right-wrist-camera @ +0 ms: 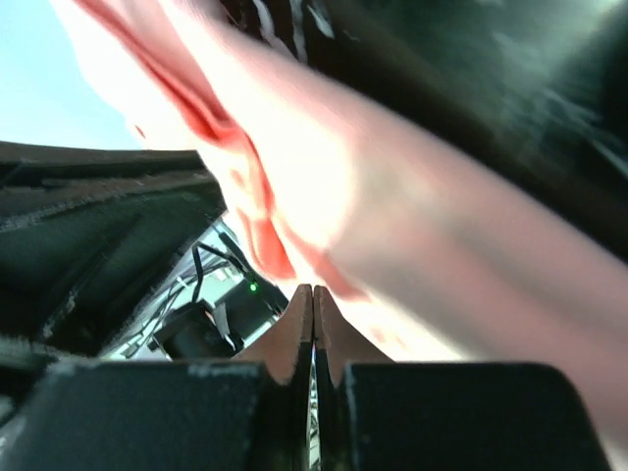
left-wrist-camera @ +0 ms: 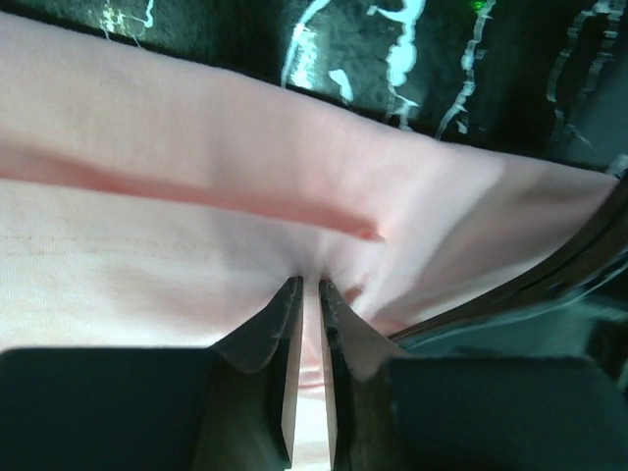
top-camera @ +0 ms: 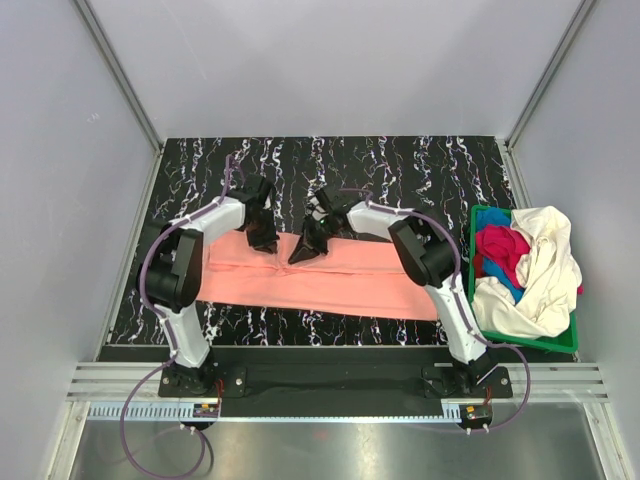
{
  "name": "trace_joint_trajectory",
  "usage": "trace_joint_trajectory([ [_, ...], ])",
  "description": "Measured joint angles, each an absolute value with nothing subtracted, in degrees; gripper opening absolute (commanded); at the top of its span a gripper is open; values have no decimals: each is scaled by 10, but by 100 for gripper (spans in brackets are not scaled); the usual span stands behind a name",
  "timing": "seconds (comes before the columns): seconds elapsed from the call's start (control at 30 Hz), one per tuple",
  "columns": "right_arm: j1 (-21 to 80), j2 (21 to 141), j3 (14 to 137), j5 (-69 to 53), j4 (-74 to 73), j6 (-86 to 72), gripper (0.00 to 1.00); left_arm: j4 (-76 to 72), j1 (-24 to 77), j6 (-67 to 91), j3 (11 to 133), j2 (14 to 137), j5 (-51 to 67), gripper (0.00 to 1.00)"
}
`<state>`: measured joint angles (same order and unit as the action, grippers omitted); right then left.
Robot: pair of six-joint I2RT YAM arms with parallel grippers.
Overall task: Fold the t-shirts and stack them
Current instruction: Fold the tshirt
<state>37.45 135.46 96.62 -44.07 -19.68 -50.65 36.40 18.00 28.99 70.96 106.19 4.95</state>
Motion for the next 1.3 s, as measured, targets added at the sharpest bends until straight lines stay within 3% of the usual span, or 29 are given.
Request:
trace_joint_trajectory([
  [0.3,291,1206,839,-389,-286,-411,11,352,182,303,678,1026,86,29],
  [0.37,262,1159,805,-346,-322,-378,18,347,183,305,678,1030,90,30],
  [0.5,213,1083,757,-251,-381,-320,24,335,187,308,678,1050,93,30],
  [0.83,95,1001,625,-156,-418,-279,11,329,188,316,682,1058,94,34],
  [1.03,44,997,567,-155,-415,-278,11,364,189,313,682,1013,78,42],
  [1.3,21,981,547,-185,-400,-266,16,417,189,318,669,836,42,53],
])
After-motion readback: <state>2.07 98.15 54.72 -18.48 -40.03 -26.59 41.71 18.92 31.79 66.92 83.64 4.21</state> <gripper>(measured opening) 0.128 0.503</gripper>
